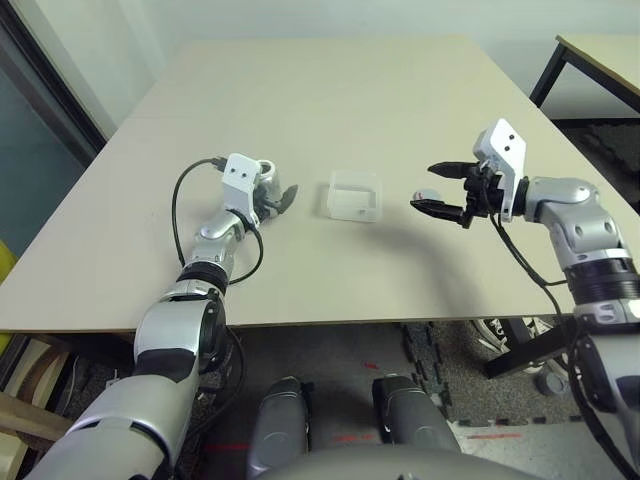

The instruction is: Pour the medicine from the bottle into the box.

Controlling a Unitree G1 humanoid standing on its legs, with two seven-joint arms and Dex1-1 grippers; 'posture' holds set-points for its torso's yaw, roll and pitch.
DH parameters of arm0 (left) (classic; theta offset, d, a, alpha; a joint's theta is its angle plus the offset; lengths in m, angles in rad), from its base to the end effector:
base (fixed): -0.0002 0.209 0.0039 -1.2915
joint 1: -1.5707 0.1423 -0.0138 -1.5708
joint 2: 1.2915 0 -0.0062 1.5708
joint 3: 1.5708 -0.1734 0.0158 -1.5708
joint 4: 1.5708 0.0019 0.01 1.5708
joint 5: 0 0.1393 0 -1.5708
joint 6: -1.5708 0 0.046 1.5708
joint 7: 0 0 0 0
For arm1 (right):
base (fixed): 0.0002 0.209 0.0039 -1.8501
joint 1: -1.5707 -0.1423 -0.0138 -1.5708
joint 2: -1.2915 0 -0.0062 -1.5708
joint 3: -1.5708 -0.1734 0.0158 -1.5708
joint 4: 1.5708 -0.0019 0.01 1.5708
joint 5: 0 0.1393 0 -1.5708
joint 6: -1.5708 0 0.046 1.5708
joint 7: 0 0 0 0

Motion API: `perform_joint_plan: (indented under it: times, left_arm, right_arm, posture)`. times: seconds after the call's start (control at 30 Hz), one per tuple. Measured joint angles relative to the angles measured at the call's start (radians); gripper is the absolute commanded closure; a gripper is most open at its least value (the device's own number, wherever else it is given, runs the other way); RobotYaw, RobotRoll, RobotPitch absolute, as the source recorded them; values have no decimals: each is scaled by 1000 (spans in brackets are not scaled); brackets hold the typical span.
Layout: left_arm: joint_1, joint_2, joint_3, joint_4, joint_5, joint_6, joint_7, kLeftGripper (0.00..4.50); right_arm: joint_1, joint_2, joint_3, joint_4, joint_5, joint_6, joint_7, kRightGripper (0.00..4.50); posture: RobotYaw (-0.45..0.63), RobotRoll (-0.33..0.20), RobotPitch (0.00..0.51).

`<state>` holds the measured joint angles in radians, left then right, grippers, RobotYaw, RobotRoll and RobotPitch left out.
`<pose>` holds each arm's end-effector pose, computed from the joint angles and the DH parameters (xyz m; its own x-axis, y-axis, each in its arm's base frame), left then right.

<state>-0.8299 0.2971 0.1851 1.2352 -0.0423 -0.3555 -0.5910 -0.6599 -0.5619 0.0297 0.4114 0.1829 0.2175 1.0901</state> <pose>0.3211 0.2156 0.0813 0.9054 -0.4177 -0.0762 0.4233 0.9020 0.0846 0.3079 -0.2373 0.1693 0.5522 0.7897 -0.2672 -0.8331 0.5108 -0.2122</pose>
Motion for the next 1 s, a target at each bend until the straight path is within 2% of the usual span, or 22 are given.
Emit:
perform_joint_plan:
  times: [0.4, 0.7, 1.0]
  left_arm:
    - [78, 33, 1, -93, -31, -21, -44, 34]
    - [182, 33, 1, -250, -78, 11, -111, 34]
    - [343, 64, 1, -537, -124, 109, -111, 34]
  right_arm:
    - [-2, 23, 1, 1, 0, 0, -3, 0]
    - [-11, 33, 3, 12, 0, -2, -7, 0]
    - [-16, 38, 4, 20, 0, -4, -8, 0]
  posture:
    - [-71, 0, 59]
    - [-51, 0, 64]
    - [-45, 0, 64]
